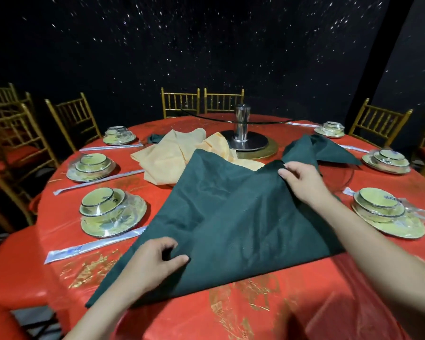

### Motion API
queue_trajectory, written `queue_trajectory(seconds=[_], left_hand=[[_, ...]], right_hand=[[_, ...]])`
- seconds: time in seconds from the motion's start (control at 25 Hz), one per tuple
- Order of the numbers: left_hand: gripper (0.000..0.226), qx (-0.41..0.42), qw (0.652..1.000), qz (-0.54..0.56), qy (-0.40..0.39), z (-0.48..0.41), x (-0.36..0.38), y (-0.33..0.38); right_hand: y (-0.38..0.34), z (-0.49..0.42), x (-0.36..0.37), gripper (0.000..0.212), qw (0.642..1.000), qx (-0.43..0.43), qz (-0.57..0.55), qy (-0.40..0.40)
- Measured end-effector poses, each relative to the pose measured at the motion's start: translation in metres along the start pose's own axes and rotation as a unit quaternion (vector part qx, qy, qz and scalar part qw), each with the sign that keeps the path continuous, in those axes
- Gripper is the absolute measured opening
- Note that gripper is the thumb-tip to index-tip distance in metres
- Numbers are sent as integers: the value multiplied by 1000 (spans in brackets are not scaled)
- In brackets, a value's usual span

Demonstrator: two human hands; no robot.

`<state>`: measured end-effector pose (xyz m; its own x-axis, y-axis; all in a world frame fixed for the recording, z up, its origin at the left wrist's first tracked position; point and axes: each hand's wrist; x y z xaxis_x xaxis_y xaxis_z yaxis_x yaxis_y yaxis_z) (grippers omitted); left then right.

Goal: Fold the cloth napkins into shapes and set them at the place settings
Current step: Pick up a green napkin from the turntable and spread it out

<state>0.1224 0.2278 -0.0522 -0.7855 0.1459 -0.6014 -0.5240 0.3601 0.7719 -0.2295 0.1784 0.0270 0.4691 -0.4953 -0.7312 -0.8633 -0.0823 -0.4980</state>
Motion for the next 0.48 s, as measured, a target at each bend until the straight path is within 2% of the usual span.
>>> queue_trajectory(seconds=[0.12,0.24,0.36,0.48], left_hand=[[34,2,996,-55,74,-15,-2,-29],[43,26,979,-157,126,-30,3,-56],[46,-31,978,-163,126,-44,1,-75],[47,-9,971,-149,186,-52,-3,-93]], right_hand=[[-14,-37,41,15,1000,2,13,6],[-25,-75,83,19,999,6,26,-41],[-33,-110,121,21,998,12,32,-57],[-41,-138,156,20,996,-13,61,-60]])
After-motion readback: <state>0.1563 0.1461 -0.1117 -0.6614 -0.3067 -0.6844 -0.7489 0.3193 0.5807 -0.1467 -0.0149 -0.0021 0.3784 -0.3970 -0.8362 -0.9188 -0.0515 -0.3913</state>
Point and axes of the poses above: each hand's wrist, its own z-axis away from the middle knuckle, its own x-axis out of the palm, y = z × x, and after that the axes turned 12 degrees about z, right-handed
